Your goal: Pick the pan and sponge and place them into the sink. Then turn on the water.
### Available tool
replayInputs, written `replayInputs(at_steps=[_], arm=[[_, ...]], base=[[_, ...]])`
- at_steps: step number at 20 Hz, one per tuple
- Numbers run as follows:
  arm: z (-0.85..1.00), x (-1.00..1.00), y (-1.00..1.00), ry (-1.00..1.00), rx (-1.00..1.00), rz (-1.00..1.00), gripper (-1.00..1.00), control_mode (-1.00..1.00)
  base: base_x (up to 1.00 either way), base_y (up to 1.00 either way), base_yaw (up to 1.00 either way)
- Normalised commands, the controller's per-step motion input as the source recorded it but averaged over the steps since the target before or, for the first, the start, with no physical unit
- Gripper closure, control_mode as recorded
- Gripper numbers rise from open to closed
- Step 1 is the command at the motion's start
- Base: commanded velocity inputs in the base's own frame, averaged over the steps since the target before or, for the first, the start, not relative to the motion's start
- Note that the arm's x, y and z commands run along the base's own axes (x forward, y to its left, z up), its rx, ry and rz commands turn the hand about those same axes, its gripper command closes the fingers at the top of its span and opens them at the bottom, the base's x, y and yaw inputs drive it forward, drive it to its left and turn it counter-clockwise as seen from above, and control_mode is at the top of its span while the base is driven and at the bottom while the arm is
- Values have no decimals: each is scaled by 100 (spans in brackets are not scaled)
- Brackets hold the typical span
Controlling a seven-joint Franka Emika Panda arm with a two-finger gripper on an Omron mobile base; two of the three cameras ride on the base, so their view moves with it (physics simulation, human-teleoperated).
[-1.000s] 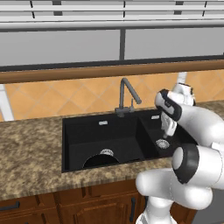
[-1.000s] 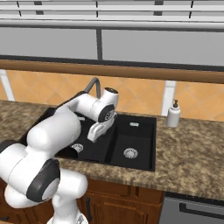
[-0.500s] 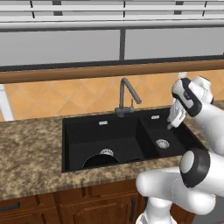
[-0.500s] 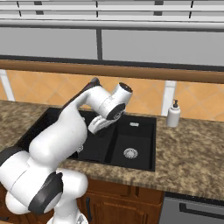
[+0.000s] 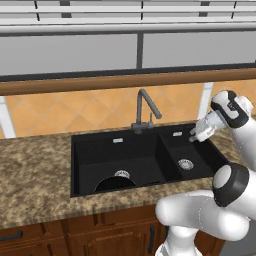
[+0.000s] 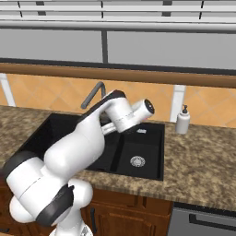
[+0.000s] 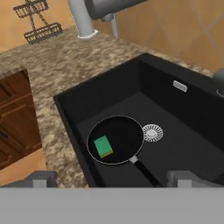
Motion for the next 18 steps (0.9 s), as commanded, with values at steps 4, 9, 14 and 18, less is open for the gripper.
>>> replayInputs(at_steps=[4, 9, 14, 18], arm=[[4, 9, 0, -30, 31, -5, -100, -100], [-1, 27, -7, -29, 20, 0, -100, -100], [0, 43, 0, -22, 17, -6, -100, -100], [0, 52, -3, -6, 18, -8, -100, -100]], base=[[0, 0, 0], [0, 0, 0], [0, 0, 0], [0, 0, 0]])
